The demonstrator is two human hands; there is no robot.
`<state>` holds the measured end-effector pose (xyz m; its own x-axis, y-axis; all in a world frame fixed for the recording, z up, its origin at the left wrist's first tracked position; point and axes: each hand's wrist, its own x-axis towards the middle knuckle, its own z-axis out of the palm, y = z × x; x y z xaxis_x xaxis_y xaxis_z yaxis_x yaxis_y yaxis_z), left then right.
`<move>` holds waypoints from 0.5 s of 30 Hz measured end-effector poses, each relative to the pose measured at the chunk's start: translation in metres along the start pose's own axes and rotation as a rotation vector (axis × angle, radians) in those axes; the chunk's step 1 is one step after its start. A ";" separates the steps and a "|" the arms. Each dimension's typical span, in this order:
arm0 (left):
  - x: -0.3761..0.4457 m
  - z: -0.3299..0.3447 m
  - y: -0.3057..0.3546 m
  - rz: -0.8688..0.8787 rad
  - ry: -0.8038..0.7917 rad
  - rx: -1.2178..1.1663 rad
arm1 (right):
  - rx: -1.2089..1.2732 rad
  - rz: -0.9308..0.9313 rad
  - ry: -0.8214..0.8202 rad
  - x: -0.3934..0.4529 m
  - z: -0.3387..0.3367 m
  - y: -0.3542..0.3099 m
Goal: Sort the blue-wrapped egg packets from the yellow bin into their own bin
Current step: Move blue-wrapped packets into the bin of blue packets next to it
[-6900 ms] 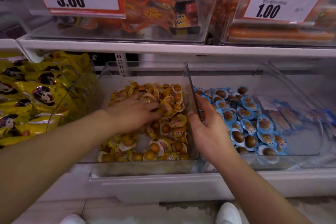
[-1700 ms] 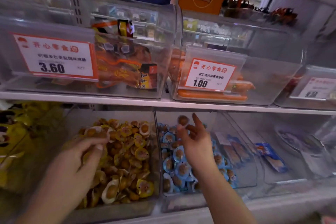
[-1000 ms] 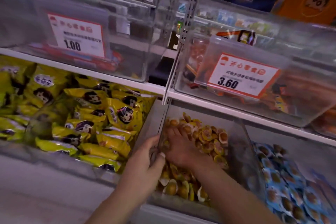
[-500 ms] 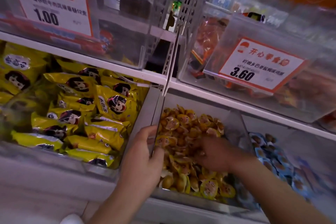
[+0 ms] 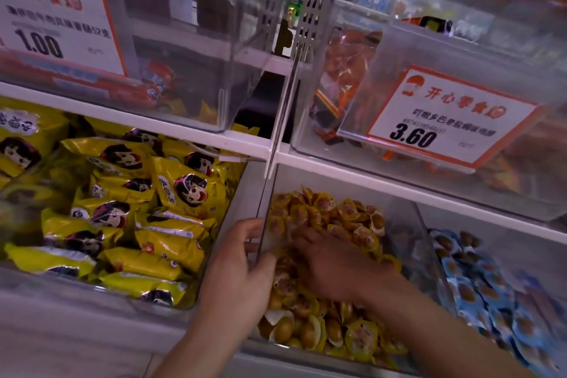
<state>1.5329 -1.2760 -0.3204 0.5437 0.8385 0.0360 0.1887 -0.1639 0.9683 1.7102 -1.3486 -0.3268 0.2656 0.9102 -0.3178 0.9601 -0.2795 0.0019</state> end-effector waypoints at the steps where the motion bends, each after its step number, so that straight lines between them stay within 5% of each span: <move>1: 0.001 0.000 0.000 -0.009 -0.002 0.000 | 0.000 0.020 -0.033 -0.011 -0.004 0.008; 6: 0.002 0.000 -0.001 -0.035 -0.013 0.028 | 0.042 0.104 -0.092 -0.039 -0.026 0.032; 11: 0.003 0.000 -0.001 -0.037 -0.004 0.053 | 0.104 0.122 0.394 0.009 -0.034 0.044; 15: 0.004 -0.001 0.000 -0.045 -0.008 0.053 | 0.150 0.258 0.197 0.052 -0.013 0.047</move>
<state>1.5344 -1.2724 -0.3206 0.5404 0.8413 -0.0093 0.2559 -0.1538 0.9544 1.7697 -1.3104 -0.3313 0.5237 0.8410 -0.1358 0.8395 -0.5366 -0.0859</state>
